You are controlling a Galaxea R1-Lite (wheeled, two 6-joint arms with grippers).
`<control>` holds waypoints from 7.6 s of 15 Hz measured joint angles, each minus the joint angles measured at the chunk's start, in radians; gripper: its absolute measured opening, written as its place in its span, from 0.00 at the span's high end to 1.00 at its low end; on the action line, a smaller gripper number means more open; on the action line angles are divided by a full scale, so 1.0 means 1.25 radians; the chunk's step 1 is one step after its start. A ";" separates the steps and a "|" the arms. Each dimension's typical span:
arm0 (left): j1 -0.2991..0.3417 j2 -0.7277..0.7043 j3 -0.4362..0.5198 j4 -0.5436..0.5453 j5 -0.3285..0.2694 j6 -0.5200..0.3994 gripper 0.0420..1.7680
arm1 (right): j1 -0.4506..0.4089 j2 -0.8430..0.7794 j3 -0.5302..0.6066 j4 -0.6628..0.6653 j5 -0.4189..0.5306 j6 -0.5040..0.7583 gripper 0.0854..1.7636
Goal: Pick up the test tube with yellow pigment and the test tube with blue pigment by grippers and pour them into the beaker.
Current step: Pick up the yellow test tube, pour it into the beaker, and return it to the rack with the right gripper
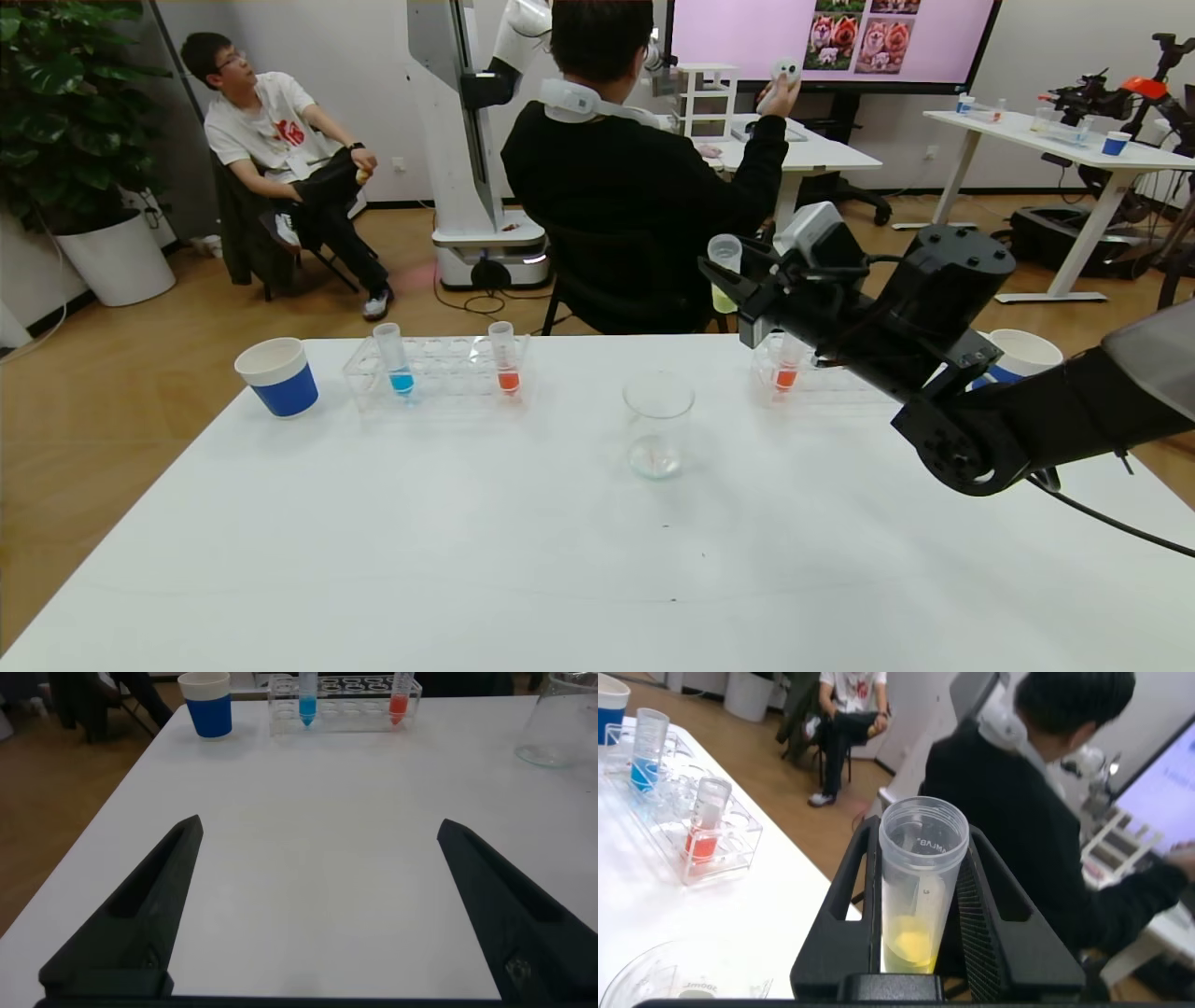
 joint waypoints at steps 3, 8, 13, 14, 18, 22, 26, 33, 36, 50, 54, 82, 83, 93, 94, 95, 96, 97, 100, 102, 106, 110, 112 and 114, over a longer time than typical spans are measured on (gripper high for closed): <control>0.000 0.000 0.000 0.000 0.000 0.000 0.01 | 0.014 0.039 0.028 -0.112 0.101 -0.111 0.76; 0.000 0.000 0.000 0.000 0.000 0.000 0.01 | 0.020 0.080 0.045 -0.137 0.135 -0.269 0.76; 0.000 0.000 0.000 0.000 0.000 0.000 0.01 | 0.016 0.146 0.012 -0.217 0.198 -0.406 0.76; 0.000 0.000 0.000 0.000 0.000 0.000 0.01 | 0.015 0.154 0.008 -0.218 0.203 -0.421 0.76; 0.000 0.000 0.000 0.000 0.000 0.000 0.01 | 0.017 0.177 -0.043 -0.214 0.265 -0.479 0.76; 0.000 0.000 0.000 0.000 0.000 0.000 0.01 | 0.005 0.201 -0.083 -0.216 0.338 -0.548 0.76; 0.000 0.000 0.000 0.000 0.000 0.000 0.01 | -0.010 0.214 -0.090 -0.218 0.370 -0.578 0.76; 0.000 0.000 0.000 0.000 0.000 0.000 0.01 | -0.043 0.239 -0.099 -0.217 0.377 -0.683 0.76; 0.000 0.000 0.000 0.000 0.000 0.000 0.01 | -0.043 0.252 -0.112 -0.217 0.378 -0.719 0.76; 0.000 0.000 0.000 0.000 0.000 0.000 0.01 | -0.037 0.287 -0.169 -0.212 0.391 -0.894 0.76; 0.000 0.000 0.000 0.000 0.000 0.000 0.01 | -0.025 0.291 -0.172 -0.212 0.403 -0.946 0.76; 0.000 0.000 0.000 0.000 0.000 0.000 0.01 | -0.112 -0.204 0.350 -0.051 -0.272 0.301 0.76; 0.000 0.000 0.000 0.000 0.000 0.000 0.01 | -0.126 -0.214 0.356 -0.049 -0.273 0.301 0.76; 0.000 0.000 0.000 0.000 0.000 0.000 0.01 | -0.394 -0.139 0.185 0.080 -0.243 0.295 0.76; 0.000 0.000 0.000 0.000 0.000 0.000 0.01 | -0.417 -0.125 0.157 0.101 -0.243 0.295 0.76; 0.000 0.000 0.000 0.000 0.000 0.000 0.01 | -0.436 -0.111 0.127 0.124 -0.244 0.296 0.76; 0.000 0.000 0.000 0.000 0.000 0.000 0.01 | -0.453 -0.097 0.093 0.149 -0.246 0.296 0.76; 0.000 0.000 0.000 0.000 0.000 0.000 0.01 | -0.472 -0.080 0.057 0.175 -0.247 0.296 0.76; 0.000 0.000 0.000 0.000 0.000 0.000 0.01 | -0.519 -0.023 -0.034 0.198 -0.252 0.296 0.76; 0.000 0.000 0.000 0.000 0.000 0.000 0.01 | -0.539 0.017 -0.085 0.199 -0.252 0.296 0.76; 0.000 0.000 0.000 0.000 0.000 0.000 0.01 | -0.556 0.073 -0.118 0.200 -0.252 0.296 0.76; 0.000 0.000 0.000 0.000 0.000 0.000 0.01 | -0.563 0.110 -0.142 0.198 -0.251 0.297 0.76; 0.000 0.000 0.000 0.000 0.000 0.000 0.01 | -0.563 0.125 -0.145 0.197 -0.251 0.298 0.76; 0.000 0.000 0.000 0.000 0.000 0.000 0.01 | -0.563 0.132 -0.134 0.197 -0.251 0.301 0.76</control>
